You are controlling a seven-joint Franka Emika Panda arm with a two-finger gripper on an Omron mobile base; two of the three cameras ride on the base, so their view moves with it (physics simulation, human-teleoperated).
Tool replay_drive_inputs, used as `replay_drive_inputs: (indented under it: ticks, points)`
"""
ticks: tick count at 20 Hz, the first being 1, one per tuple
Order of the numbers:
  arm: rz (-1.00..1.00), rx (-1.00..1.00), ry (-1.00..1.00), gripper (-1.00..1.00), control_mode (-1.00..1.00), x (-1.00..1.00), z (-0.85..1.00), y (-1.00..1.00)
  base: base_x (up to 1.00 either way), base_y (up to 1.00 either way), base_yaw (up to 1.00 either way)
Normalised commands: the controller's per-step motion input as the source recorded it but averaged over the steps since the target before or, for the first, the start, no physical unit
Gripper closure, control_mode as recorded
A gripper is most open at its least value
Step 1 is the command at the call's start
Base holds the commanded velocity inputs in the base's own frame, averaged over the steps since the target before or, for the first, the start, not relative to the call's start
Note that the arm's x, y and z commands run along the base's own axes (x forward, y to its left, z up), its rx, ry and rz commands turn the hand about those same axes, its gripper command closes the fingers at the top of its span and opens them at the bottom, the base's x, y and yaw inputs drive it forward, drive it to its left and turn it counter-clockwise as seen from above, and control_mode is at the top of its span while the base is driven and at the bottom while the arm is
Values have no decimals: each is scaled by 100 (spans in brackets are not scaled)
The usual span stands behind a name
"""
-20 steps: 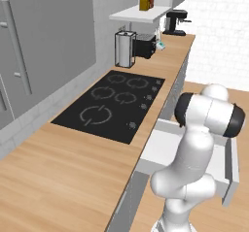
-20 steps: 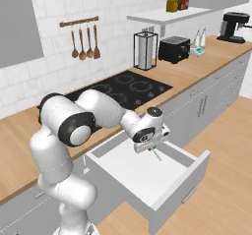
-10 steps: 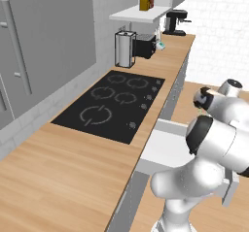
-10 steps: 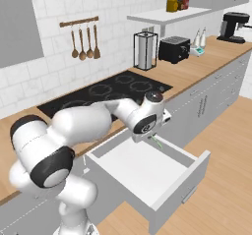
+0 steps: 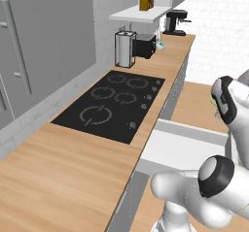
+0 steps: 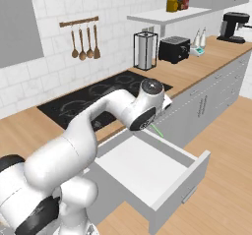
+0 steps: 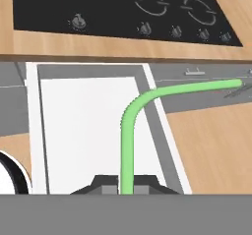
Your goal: Take a straw from the drawer in front and place it inside the glass cup on the dining counter.
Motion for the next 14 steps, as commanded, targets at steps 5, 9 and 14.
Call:
replay_drive_inputs:
  ticks: [5,9,14]
  points:
    - [1,0,-12,100,-100,-56,94,10,0,0,0]
    - [0,0,-2,100,-100,-48,80,23,0,0,0]
    - [0,-1,0,100,-100,-40,41,41,0,0,0]
